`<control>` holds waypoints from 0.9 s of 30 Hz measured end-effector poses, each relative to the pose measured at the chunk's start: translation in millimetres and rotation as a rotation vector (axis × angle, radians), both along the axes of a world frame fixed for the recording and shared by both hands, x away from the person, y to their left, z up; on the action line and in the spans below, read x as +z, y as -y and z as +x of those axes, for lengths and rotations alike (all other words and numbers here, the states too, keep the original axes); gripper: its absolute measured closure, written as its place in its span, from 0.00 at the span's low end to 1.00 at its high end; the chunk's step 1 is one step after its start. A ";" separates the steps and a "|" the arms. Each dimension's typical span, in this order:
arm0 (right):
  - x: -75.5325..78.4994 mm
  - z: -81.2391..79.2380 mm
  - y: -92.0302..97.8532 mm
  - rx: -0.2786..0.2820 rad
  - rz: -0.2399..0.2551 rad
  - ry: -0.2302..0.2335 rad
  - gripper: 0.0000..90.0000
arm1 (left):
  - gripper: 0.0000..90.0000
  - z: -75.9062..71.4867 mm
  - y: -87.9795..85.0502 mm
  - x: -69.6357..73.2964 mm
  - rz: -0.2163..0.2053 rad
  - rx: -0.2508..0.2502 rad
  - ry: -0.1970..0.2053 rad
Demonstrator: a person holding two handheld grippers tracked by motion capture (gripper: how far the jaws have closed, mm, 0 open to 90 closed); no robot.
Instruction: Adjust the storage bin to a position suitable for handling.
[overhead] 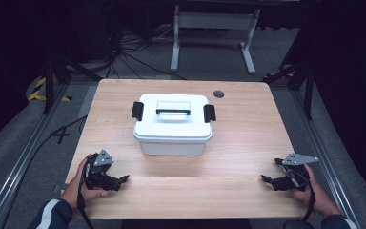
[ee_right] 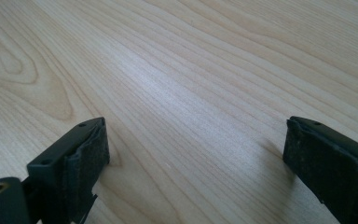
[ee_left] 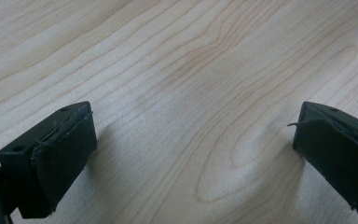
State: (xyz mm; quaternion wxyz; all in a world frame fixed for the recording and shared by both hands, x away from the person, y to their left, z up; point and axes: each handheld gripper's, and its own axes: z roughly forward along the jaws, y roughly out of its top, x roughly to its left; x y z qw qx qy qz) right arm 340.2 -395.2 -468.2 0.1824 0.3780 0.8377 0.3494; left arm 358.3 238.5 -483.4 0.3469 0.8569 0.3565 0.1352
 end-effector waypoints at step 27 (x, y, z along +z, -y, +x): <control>38.2 20.4 -10.9 0.104 -0.069 -0.024 0.32 | 0.00 4.0 -1.2 0.1 0.001 -0.050 -0.004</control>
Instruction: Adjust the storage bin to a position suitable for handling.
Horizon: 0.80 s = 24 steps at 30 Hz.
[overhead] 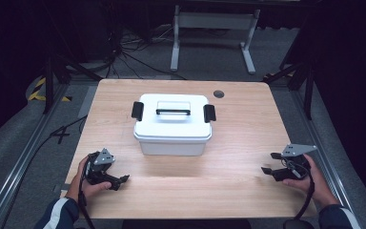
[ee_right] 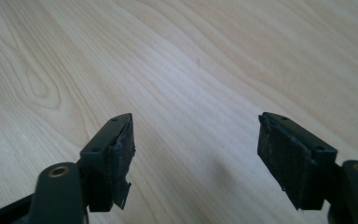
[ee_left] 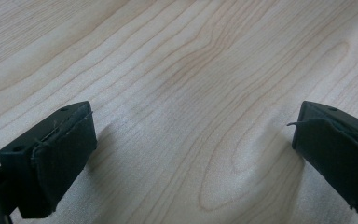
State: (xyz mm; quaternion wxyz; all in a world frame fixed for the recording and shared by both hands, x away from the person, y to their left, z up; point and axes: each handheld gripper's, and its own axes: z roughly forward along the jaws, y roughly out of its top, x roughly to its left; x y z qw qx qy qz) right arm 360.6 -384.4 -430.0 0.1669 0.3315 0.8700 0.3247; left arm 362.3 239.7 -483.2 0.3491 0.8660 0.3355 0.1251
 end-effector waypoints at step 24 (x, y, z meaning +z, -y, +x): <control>111.2 56.5 -97.3 0.247 -0.158 0.142 0.45 | 0.00 -0.4 -0.1 -0.2 -0.002 0.002 0.002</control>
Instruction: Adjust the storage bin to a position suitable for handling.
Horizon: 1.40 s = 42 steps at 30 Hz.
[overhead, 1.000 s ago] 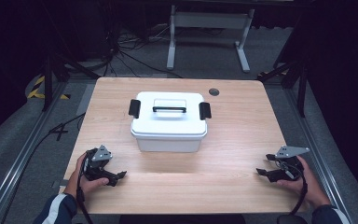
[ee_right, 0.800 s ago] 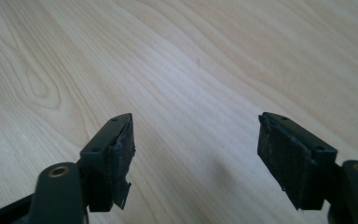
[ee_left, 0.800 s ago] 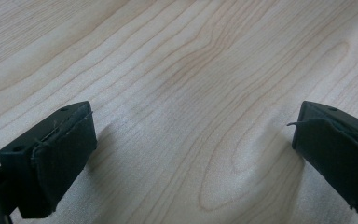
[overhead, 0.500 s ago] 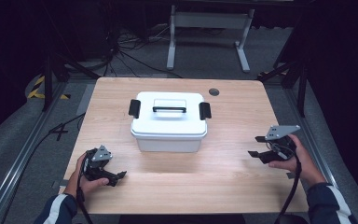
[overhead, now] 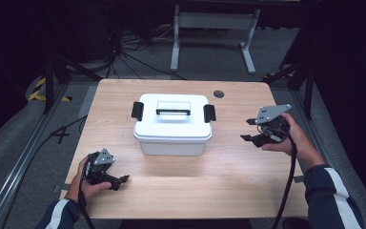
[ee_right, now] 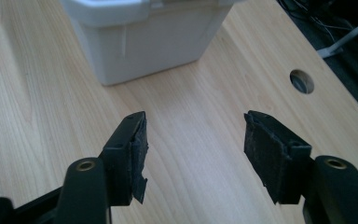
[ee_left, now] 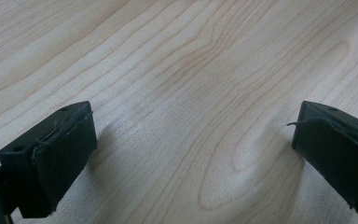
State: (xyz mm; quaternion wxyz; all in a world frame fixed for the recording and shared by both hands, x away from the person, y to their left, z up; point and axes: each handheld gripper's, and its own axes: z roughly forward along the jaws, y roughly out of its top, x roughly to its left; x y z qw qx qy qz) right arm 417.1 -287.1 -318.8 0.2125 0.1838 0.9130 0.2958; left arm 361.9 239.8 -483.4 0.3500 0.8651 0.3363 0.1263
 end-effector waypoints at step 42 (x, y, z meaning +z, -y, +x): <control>45.6 54.6 -177.5 0.271 -0.260 0.050 0.56 | 0.01 -1.3 0.6 -0.2 -0.001 0.019 0.004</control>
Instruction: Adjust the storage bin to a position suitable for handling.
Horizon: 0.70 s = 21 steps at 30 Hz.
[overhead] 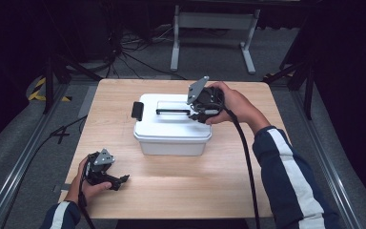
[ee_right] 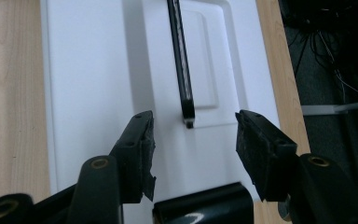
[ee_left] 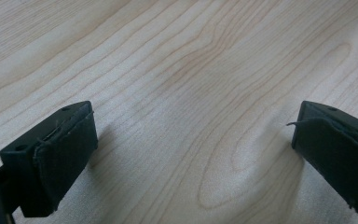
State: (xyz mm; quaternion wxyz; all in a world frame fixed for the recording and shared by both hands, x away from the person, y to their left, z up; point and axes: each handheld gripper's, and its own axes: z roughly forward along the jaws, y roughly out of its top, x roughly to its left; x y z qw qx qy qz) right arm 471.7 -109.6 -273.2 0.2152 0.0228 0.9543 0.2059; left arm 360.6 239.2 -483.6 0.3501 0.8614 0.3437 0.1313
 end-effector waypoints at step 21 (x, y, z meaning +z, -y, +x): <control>-11.1 7.3 -39.3 0.060 -0.102 -0.010 0.93 | 0.01 -0.4 -0.3 0.8 0.004 -0.003 -0.010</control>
